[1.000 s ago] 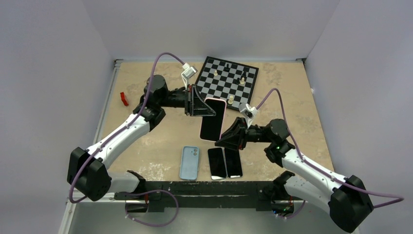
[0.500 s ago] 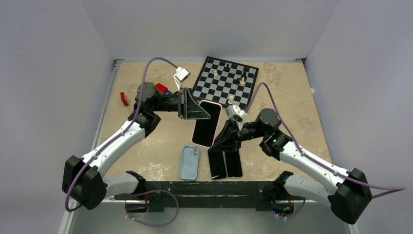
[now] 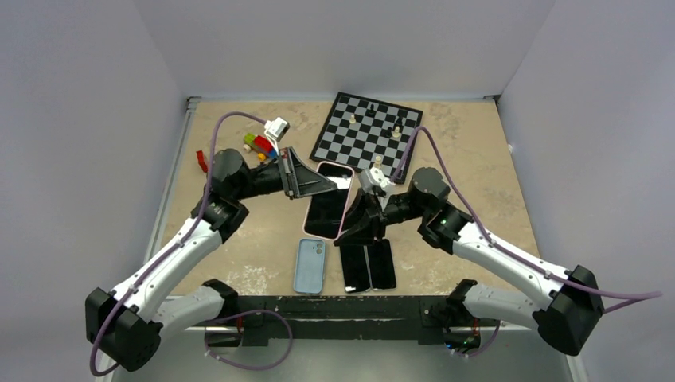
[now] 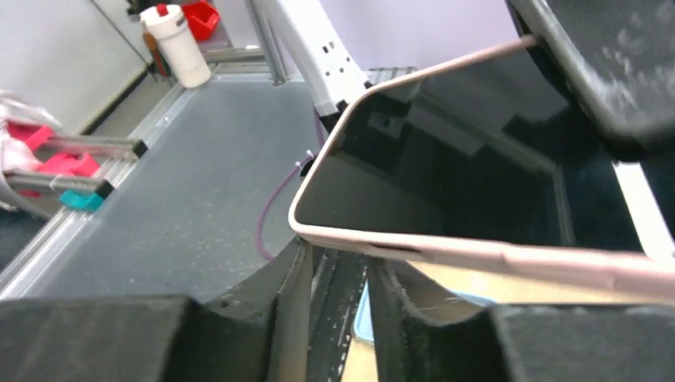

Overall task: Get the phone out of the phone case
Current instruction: Remove the phone case from the phone.

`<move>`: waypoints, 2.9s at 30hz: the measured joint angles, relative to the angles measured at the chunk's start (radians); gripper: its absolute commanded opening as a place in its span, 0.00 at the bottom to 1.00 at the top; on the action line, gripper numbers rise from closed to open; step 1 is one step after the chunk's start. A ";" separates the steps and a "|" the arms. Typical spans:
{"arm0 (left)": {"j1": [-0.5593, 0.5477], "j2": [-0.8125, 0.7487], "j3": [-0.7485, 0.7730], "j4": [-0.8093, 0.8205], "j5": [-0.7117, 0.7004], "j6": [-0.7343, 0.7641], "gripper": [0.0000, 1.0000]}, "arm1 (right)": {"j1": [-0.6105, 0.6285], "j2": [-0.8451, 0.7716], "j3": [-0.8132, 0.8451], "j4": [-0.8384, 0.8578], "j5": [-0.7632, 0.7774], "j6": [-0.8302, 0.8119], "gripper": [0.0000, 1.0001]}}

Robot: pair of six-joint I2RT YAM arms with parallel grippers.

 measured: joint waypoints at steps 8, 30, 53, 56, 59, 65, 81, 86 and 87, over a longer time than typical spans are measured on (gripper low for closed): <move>-0.047 -0.203 0.050 -0.279 -0.177 0.286 0.00 | -0.035 -0.106 -0.070 -0.089 0.401 0.060 0.82; -0.056 -0.164 0.043 -0.241 -0.233 0.347 0.00 | 0.013 -0.101 -0.227 0.359 0.326 0.463 0.52; -0.032 -0.066 0.037 -0.078 -0.064 0.183 0.00 | 0.052 -0.014 -0.168 0.366 0.213 0.338 0.00; -0.019 -0.064 0.037 -0.054 -0.048 0.147 0.00 | 0.063 -0.013 -0.124 0.279 0.223 0.233 0.00; -0.011 -0.088 0.037 -0.039 -0.051 0.130 0.00 | 0.076 -0.009 -0.072 0.209 0.224 0.149 0.00; 0.000 -0.105 0.026 0.042 -0.066 0.079 0.00 | 0.098 0.013 0.021 0.090 0.235 0.008 0.00; -0.003 -0.060 -0.023 0.107 -0.159 -0.086 0.00 | 0.138 -0.007 0.078 -0.180 0.531 -0.245 0.00; -0.012 -0.095 -0.089 0.160 -0.286 -0.080 0.00 | 0.146 -0.079 0.019 -0.180 0.649 -0.124 0.31; -0.016 -0.106 -0.099 0.153 -0.311 -0.073 0.00 | 0.146 -0.095 0.004 -0.179 0.660 -0.093 0.35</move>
